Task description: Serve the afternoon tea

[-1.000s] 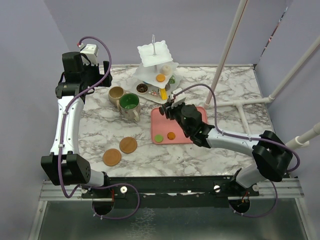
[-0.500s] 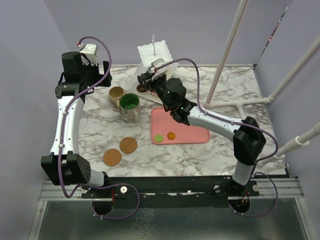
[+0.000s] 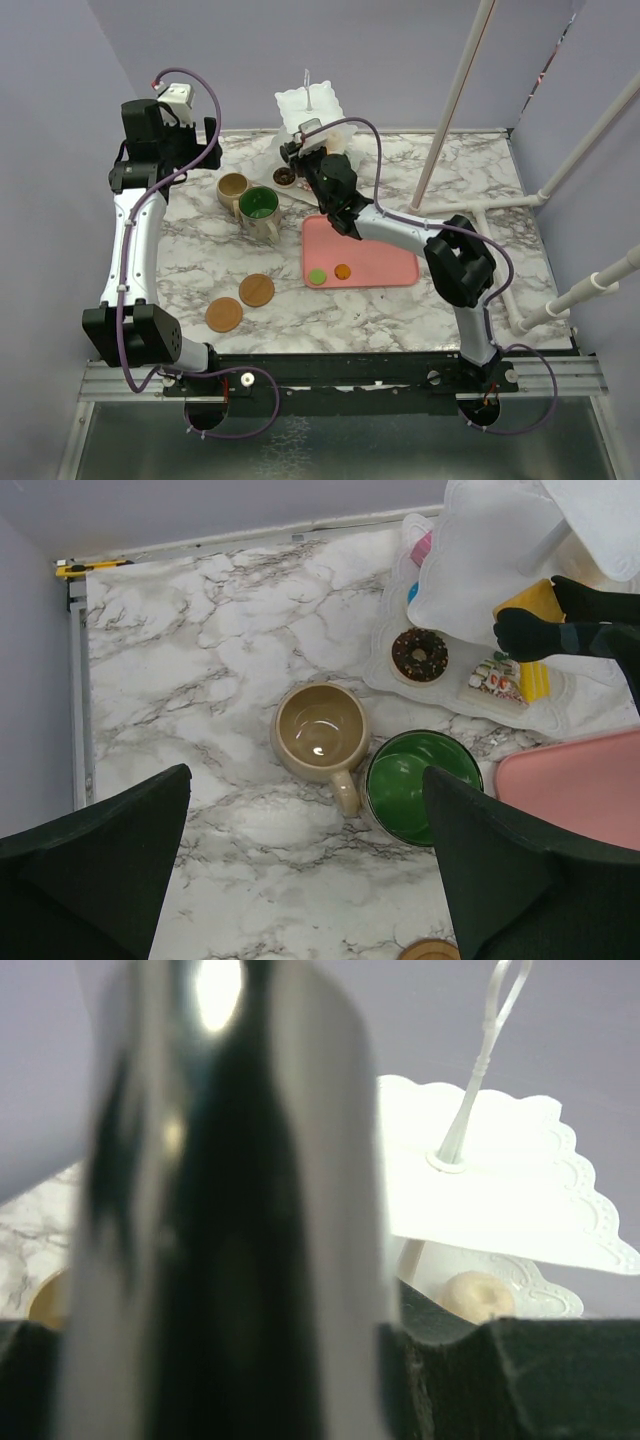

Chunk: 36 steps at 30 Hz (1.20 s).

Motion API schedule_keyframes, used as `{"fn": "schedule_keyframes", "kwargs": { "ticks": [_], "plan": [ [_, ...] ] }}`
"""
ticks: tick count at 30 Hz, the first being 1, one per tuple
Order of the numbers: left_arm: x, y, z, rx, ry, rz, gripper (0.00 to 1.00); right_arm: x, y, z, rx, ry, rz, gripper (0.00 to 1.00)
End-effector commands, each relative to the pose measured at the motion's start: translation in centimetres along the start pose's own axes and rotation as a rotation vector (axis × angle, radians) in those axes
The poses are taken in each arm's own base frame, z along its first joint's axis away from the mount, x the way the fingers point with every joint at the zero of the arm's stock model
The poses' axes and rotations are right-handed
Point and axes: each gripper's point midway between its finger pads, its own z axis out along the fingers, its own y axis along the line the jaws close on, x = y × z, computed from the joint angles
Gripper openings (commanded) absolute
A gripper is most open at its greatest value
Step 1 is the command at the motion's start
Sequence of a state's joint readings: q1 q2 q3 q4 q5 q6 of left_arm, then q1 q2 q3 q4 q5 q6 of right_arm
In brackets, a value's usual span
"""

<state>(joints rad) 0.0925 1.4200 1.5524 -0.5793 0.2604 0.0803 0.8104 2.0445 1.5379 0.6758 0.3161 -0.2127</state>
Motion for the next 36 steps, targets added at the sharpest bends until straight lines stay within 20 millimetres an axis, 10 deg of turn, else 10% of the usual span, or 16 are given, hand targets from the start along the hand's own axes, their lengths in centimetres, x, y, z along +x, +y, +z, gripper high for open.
{"fn": "schedule_keyframes", "kwargs": {
  "ticks": [1,23,36],
  "plan": [
    [-0.9,0.4,0.6,0.002,-0.013,-0.011,0.99,-2.2,-1.5,1.8,0.072,-0.13,0.051,0.34],
    [-0.8,0.5,1.1,-0.002,-0.009,-0.026,0.99,2.4,-2.5,2.4,0.123,-0.084,0.084,0.59],
    [-1.8,0.2,-0.2,-0.009,-0.04,-0.039,0.99,-2.5,-2.8,-1.5,0.039,-0.149,0.104,0.64]
  ]
}}
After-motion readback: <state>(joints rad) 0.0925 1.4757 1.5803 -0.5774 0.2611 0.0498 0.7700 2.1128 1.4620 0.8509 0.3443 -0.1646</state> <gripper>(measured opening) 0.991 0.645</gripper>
